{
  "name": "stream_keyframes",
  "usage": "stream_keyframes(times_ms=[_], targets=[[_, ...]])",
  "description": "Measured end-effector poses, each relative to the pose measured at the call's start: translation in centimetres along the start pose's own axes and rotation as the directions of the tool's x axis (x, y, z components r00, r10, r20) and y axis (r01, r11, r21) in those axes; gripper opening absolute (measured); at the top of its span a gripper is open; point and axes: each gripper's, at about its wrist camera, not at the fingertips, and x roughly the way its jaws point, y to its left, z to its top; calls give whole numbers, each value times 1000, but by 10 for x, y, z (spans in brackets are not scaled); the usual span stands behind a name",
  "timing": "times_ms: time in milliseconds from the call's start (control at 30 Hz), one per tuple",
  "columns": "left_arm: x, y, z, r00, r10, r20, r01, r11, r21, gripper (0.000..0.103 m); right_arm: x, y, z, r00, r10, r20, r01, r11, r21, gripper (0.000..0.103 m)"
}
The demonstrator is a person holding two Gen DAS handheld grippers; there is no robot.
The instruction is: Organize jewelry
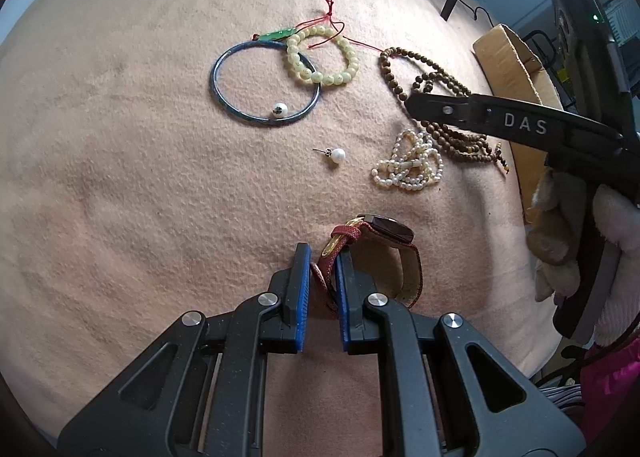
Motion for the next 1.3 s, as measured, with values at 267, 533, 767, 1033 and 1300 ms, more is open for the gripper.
stream_keyframes(times_ms=[267,533,767,1033,1300], targets=[[5,1,1,1000,-3,-22,3,1000,-2,15,10,18,4,993,-116,0,115,989,-94,47],[9,-9,-3,1000,25,-17,-24,999,49,29,4,5,7,987,-158,31,160,984,-75,11],[5,0,5,1000,-6,-4,6,1000,2,10,-22,1,8,987,-137,80,140,989,-37,11],[-21,-8,8,996,-61,63,60,998,17,10,-88,4,0,976,-82,203,84,996,0,11],[-54,-26,10,982,-119,144,111,992,64,10,-143,4,-10,948,-47,313,46,999,10,10]])
